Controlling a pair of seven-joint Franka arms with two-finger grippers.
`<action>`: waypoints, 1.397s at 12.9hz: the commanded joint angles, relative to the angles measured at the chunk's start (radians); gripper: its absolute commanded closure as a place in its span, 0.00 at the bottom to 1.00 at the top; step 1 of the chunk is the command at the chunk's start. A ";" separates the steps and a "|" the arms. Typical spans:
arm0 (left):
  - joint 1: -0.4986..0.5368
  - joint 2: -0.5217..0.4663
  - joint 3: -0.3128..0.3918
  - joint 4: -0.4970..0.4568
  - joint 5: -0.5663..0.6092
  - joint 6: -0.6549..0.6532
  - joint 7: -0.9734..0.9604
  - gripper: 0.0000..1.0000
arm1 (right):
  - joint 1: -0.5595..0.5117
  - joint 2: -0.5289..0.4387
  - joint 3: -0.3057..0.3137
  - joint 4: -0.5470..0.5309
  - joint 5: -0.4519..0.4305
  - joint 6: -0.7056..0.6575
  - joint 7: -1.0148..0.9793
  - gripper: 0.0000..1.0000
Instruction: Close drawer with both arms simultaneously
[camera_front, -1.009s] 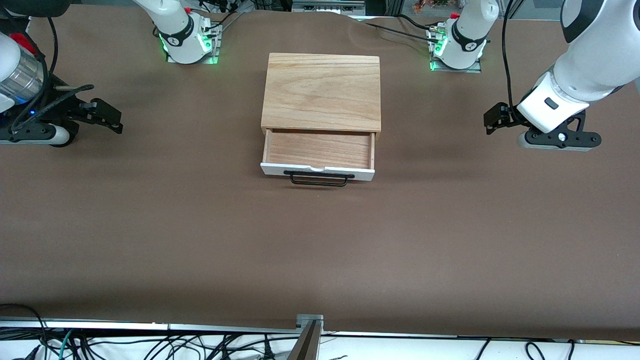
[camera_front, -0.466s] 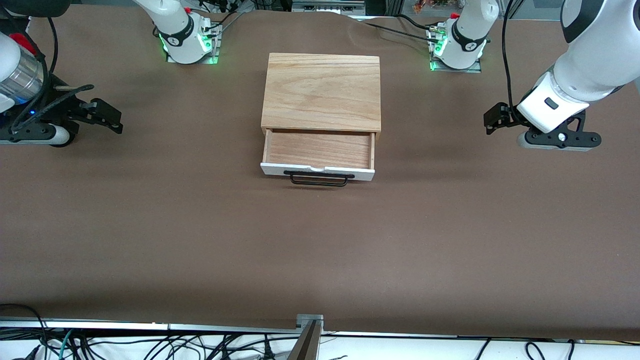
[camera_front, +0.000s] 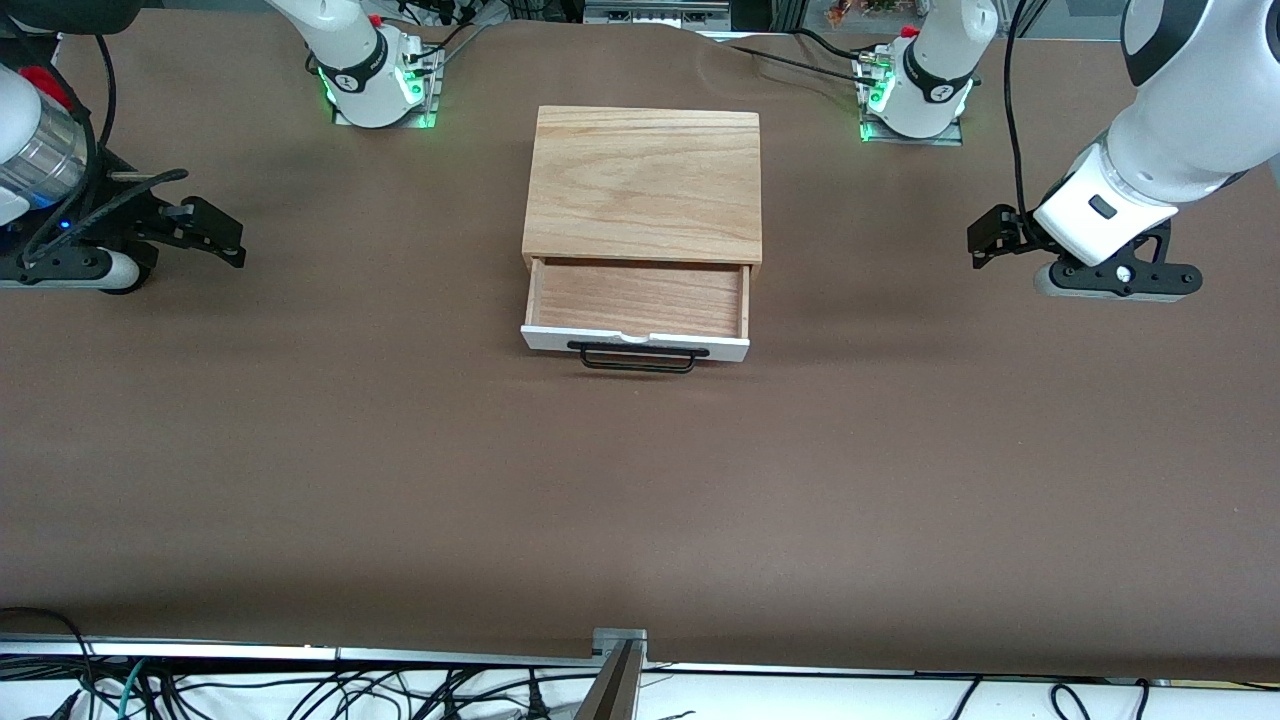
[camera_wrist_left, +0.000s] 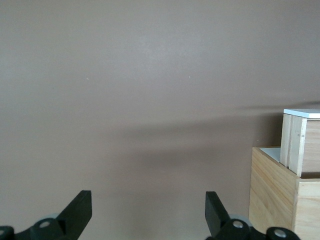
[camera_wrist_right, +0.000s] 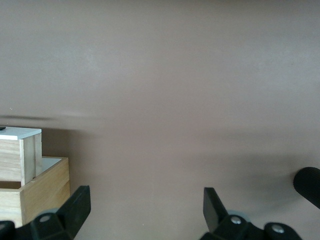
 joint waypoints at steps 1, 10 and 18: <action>0.006 0.003 -0.001 0.018 -0.012 -0.018 0.020 0.00 | -0.004 0.006 0.008 0.019 -0.003 -0.015 0.014 0.00; -0.022 0.200 -0.007 0.139 -0.209 0.020 0.010 0.00 | 0.095 0.055 0.011 0.038 0.002 -0.005 0.005 0.00; -0.114 0.438 -0.016 0.159 -0.525 0.360 0.020 0.00 | 0.228 0.329 0.011 0.045 0.258 0.253 0.016 0.00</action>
